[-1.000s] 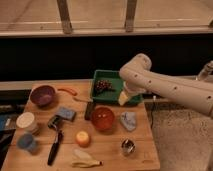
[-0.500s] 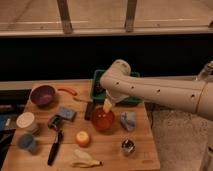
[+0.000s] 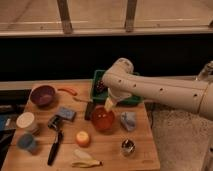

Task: Wipe tray with eraser

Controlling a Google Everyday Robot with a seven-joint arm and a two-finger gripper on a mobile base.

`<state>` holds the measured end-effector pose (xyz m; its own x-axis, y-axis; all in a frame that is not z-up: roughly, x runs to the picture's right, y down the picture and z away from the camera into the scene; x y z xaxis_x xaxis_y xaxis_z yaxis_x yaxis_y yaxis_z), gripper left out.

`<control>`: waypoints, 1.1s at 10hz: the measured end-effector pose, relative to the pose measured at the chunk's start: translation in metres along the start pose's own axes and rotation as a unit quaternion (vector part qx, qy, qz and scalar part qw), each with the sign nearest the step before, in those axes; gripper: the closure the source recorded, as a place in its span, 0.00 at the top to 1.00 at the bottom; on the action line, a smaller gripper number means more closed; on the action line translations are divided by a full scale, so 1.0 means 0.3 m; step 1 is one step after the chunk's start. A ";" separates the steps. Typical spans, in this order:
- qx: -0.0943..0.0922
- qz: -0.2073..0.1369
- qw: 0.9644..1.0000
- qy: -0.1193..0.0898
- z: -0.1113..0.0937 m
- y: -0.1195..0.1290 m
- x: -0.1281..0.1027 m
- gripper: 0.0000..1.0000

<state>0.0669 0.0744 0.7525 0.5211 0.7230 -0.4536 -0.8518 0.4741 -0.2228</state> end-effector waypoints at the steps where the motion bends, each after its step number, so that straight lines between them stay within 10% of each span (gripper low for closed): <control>1: -0.006 0.001 1.000 0.001 -0.004 0.025 -0.009 0.80; 9: -0.033 -0.081 0.996 -0.022 -0.070 0.572 -0.254 0.80; 11: -0.031 -0.081 0.996 -0.022 -0.069 0.566 -0.250 0.80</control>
<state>-0.1180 0.0904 0.7307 0.6519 0.6616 -0.3705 -0.7580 0.5547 -0.3431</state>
